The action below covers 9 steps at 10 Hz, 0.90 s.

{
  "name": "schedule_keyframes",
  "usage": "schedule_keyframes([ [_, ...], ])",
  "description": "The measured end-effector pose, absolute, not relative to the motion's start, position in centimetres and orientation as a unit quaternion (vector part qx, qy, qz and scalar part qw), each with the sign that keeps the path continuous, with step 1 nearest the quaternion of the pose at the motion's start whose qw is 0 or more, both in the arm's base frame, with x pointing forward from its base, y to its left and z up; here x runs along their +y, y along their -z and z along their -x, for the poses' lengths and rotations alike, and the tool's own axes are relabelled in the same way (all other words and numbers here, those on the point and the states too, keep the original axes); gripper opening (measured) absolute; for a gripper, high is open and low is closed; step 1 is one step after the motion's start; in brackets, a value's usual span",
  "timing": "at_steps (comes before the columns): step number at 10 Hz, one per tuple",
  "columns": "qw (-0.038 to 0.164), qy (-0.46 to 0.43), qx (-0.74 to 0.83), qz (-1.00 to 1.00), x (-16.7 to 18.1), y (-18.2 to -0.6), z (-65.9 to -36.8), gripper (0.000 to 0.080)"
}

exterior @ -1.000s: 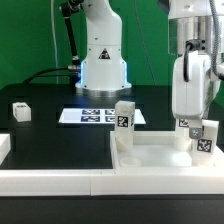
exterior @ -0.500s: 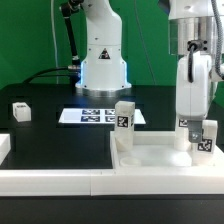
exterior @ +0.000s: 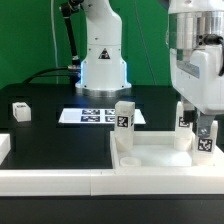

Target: Assemble square table

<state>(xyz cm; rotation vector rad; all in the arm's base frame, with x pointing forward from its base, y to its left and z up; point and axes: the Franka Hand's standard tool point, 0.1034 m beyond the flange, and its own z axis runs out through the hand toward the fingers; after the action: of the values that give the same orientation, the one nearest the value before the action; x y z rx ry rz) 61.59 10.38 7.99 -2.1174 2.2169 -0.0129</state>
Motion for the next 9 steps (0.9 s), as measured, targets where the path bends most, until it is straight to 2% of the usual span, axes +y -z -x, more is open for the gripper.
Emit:
schedule_keyframes([
  [2,0.037,0.004,0.721,0.692,10.3,-8.0,-61.6,0.0649],
  [3,0.019,0.000,0.673,0.739,10.8,-8.3,-61.9,0.0649],
  [4,0.011,0.000,0.638,0.770,12.2,-8.7,-62.7,0.0649],
  [6,0.004,0.001,0.556,0.831,14.1,-8.9,-62.8,0.0649],
  [9,0.002,0.002,0.471,0.882,13.7,-8.8,-62.8,0.0649],
])
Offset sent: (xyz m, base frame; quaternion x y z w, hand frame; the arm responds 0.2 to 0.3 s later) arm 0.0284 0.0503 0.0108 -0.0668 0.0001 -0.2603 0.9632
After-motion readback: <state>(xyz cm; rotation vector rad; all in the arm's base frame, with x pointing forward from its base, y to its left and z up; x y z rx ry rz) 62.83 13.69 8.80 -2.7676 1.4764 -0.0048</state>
